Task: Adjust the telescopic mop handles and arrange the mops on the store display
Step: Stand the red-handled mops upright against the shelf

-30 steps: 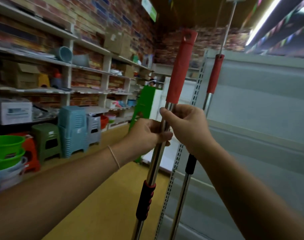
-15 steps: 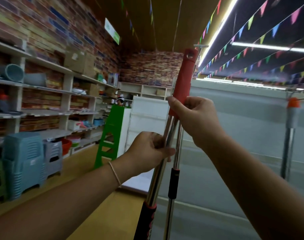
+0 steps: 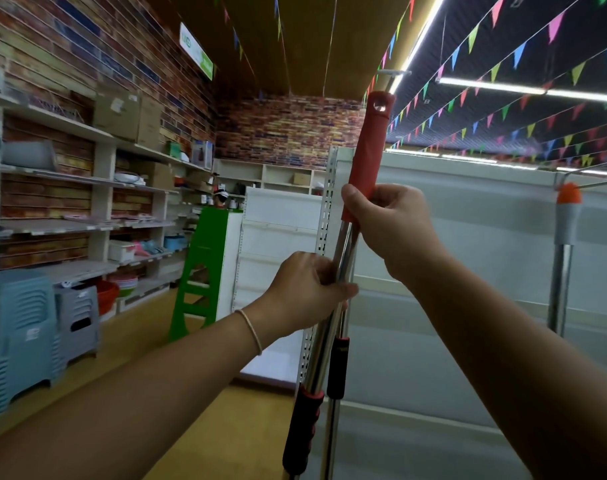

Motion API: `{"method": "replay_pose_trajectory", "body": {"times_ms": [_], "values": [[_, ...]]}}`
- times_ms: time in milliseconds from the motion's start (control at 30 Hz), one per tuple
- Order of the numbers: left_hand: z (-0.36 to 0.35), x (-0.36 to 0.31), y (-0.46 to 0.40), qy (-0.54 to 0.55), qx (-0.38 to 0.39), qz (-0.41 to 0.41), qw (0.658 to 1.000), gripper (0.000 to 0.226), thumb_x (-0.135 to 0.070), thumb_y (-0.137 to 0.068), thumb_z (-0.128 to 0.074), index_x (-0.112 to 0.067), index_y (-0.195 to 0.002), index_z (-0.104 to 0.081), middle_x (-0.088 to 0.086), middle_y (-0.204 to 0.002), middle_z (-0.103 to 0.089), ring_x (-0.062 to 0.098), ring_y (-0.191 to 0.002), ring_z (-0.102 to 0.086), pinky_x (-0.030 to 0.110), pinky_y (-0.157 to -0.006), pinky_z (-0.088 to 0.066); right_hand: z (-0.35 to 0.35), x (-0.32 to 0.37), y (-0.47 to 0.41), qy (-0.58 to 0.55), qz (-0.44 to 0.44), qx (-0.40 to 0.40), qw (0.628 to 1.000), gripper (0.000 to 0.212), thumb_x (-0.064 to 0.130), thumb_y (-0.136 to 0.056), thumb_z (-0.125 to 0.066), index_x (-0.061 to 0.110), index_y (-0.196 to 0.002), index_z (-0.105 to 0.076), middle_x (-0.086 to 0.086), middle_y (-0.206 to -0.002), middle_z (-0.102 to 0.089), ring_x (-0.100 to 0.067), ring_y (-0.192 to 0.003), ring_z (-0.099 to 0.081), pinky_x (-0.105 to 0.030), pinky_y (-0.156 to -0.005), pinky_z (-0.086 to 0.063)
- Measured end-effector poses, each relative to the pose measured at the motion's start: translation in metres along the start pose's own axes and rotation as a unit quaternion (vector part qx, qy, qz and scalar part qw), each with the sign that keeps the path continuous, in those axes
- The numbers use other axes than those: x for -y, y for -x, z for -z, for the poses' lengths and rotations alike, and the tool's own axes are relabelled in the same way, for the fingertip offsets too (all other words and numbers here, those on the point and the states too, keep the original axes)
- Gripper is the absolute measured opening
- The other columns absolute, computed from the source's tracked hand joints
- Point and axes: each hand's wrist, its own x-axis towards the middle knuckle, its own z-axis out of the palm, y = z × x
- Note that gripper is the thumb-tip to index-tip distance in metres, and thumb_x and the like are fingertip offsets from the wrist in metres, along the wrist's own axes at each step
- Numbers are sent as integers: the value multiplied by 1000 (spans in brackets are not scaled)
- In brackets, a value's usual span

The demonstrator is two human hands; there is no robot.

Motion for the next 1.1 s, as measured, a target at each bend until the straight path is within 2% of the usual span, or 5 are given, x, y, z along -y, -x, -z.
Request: {"method": "replay_pose_trajectory", "body": {"times_ms": [267,733,833,1000,1100], "values": [[-13,12,-19,32,10,10,999,17,-25,-86,-71,-9,-89,-72,3,-76,-75,5,-59,-66,23,-62,-49,4,-17,-14,6,-2,1,1000,19,34,-91,-67,20,-78,-65,-10,-81,-73,-16,-67,-68,-24,-60,-57],[-35,42,-49,57,6,45,997,16,-23,-87,-70,-7,-84,-72,7,-75,-74,6,-55,-63,27,-62,-48,-1,-64,-49,24,-26,20,999,28,34,-90,-69,8,-81,-69,-22,-81,-72,-16,-55,-59,-22,-47,-49],[-38,45,-58,64,4,61,996,15,-23,-87,-70,-8,-88,-72,7,-77,-75,17,-71,-70,31,-70,-55,-2,-71,-59,32,-28,20,999,26,34,-90,-70,10,-79,-68,-12,-72,-68,-12,-51,-58,-21,-46,-47],[-49,54,-76,78,2,91,993,21,-25,-88,-69,-5,-89,-70,9,-82,-75,19,-67,-64,28,-64,-47,-4,-89,-79,42,-34,28,998,19,35,-89,-69,25,-82,-55,-5,-85,-69,-21,-76,-70,-32,-67,-60],[-57,60,-86,85,-14,102,991,23,-26,-88,-68,-4,-92,-70,11,-83,-74,18,-66,-62,28,-65,-46,-3,-98,-90,58,-42,38,997,19,37,-90,-68,25,-83,-55,-4,-87,-69,-20,-78,-70,-31,-68,-59]]}}
